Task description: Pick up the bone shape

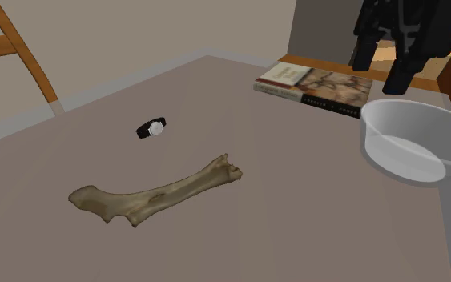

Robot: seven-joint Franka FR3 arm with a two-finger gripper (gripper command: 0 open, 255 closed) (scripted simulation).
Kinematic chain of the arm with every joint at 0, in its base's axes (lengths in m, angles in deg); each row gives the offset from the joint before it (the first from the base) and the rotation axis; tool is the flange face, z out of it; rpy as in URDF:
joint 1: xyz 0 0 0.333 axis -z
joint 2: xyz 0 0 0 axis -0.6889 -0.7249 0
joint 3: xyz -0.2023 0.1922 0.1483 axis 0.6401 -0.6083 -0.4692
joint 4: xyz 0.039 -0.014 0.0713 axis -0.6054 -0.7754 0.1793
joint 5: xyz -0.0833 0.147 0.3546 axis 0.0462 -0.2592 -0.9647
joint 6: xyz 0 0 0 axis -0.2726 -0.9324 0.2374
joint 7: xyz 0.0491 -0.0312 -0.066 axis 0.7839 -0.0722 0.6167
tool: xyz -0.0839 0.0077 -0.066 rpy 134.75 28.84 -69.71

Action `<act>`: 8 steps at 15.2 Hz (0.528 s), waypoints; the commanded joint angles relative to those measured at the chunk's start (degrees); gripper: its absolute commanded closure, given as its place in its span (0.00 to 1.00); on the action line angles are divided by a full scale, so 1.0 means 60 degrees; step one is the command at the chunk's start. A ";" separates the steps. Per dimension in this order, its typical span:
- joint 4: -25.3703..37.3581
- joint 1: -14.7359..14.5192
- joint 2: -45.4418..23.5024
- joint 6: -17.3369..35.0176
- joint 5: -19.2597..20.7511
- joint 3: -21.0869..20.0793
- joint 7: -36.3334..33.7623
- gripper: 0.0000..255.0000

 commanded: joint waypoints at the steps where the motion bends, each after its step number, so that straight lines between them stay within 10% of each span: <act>1: 0.0216 -0.0178 -0.0734 0.0711 -0.0109 0.0132 0.0532 0.00; 8: 0.1169 -0.0807 -0.3038 0.2586 -0.0821 0.0396 0.2371 0.00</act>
